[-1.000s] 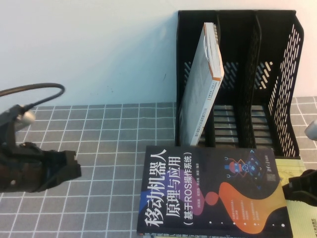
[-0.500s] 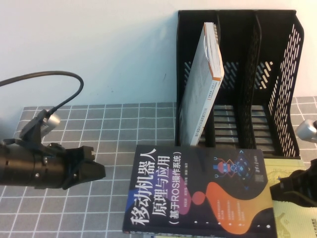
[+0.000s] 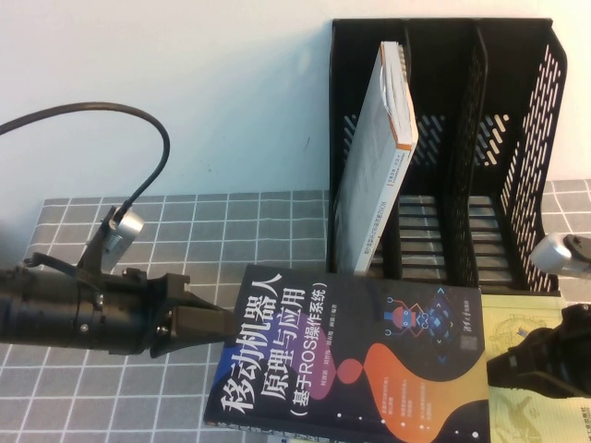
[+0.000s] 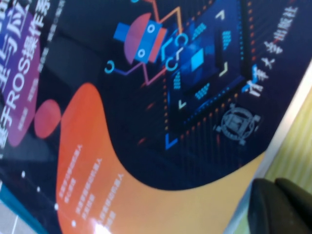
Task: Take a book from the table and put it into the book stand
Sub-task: Push book with right arm, then pick up the book with your left arm, then place the book on the book shelf
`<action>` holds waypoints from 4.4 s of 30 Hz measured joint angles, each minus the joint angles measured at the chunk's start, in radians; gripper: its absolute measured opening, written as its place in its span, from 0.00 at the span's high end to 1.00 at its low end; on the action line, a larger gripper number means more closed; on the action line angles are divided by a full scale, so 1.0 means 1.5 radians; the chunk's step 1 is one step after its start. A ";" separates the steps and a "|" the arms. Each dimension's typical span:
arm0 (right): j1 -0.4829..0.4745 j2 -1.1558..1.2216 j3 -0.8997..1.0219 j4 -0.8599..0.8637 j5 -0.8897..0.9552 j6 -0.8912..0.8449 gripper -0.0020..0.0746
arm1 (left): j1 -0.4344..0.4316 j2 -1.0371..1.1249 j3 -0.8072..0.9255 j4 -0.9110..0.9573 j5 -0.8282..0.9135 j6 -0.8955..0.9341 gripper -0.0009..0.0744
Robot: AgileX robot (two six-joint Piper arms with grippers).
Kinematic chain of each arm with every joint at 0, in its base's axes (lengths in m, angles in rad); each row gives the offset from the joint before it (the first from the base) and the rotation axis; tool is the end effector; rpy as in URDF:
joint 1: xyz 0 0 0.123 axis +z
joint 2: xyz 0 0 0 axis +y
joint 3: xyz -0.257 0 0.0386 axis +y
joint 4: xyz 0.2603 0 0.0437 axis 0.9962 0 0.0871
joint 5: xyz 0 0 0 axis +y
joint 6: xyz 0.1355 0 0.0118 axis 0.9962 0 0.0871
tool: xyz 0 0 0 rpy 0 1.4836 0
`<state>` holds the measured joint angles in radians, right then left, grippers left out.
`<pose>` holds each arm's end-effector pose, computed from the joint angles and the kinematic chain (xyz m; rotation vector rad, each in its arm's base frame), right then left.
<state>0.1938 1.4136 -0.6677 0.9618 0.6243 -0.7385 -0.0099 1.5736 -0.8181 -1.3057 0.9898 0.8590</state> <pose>0.2604 0.1176 0.1348 -0.2704 2.5965 0.7661 0.2978 -0.1127 0.1636 0.0335 2.4684 -1.3153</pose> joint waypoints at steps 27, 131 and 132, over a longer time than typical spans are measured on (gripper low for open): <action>0.000 0.002 0.000 -0.007 0.034 -0.015 0.98 | 0.097 0.084 -0.005 -0.020 0.049 0.026 0.26; 0.001 -0.408 0.007 -0.200 0.011 0.106 0.98 | -0.316 0.095 -0.636 0.799 -0.405 -0.718 0.83; 0.001 -0.408 0.007 -0.200 0.011 0.106 0.98 | -0.319 0.095 -0.636 0.802 -0.407 -0.721 0.83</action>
<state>0.1957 0.8013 -0.6574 0.6619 0.6403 -0.5799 -0.4889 1.7161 -1.7729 -0.1029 0.3788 -0.2229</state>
